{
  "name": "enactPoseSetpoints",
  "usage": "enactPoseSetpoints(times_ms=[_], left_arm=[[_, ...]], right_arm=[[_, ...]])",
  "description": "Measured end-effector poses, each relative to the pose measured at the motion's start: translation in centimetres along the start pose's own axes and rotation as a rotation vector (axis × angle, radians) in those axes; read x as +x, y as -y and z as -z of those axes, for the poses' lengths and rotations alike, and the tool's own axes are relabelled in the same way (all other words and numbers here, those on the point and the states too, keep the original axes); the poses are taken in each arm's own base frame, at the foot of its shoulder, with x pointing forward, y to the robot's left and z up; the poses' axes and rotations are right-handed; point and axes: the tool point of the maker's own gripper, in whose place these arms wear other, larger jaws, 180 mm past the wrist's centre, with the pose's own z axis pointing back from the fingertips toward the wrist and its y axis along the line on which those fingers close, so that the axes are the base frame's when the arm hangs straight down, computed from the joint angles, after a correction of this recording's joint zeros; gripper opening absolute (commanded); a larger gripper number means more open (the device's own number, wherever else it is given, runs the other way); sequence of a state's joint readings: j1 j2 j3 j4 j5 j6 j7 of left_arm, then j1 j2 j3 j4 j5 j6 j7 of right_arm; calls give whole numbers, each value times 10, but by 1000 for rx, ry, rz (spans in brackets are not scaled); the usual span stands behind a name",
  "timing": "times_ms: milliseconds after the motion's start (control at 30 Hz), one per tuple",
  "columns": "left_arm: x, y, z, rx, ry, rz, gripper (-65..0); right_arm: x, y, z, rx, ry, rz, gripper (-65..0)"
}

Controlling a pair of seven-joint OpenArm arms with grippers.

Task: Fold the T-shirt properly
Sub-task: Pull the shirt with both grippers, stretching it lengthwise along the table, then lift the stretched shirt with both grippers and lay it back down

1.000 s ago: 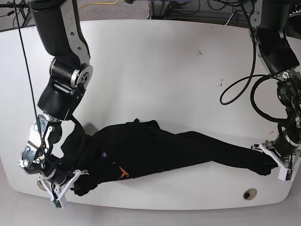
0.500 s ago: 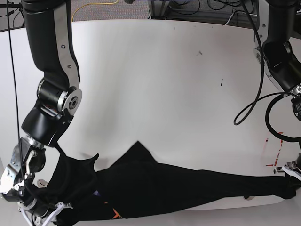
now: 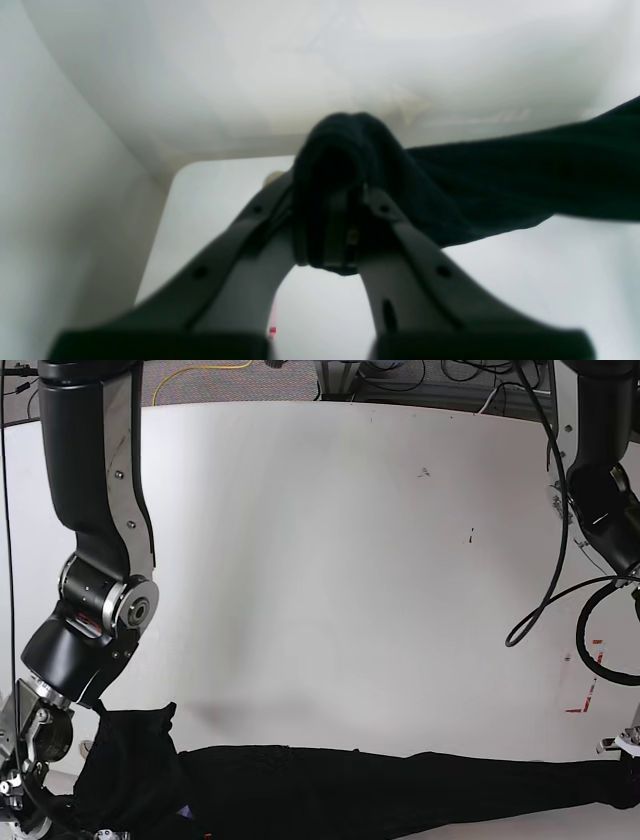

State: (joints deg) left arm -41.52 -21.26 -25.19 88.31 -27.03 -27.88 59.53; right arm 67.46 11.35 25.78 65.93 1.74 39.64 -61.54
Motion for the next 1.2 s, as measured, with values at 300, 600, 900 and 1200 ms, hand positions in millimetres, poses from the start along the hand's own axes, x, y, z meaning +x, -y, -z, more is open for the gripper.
enactPoseSetpoints(times_ms=[300, 600, 900, 1200], left_arm=[[-10, 1, 0, -6, -13, -2, -633], [-93, -3, -6, -12, -190, -43, -633], [-164, -15, -36, -2, -332, -24, -633], [-236, -11, -70, -6, -501, -40, -633]], right_arm=[[-32, 0, 2, -6, -75, 0, -650], [-140, -7, -4, -26, -243, -12, -650], [-245, -51, -21, 101, -344, 72, -650], [-319, -73, -55, 127, -460, 96, -650]])
